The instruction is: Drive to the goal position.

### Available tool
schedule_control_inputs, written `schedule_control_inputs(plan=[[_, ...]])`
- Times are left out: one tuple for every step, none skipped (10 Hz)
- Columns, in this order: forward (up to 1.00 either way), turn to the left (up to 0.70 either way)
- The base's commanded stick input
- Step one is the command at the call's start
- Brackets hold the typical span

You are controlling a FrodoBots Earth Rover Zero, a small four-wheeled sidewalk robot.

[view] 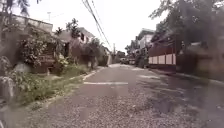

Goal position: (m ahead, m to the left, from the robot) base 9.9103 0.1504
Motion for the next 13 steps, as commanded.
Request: schedule_control_inputs(plan=[[0.70,0.00],[0.70,0.00],[0.70,0.00],[0.70,0.00],[0.70,0.00],[0.70,0.00],[0.70,0.00],[0.70,0.00],[0.70,0.00],[0.70,0.00],[0.70,0.00],[0.70,0.00],[0.70,0.00]])
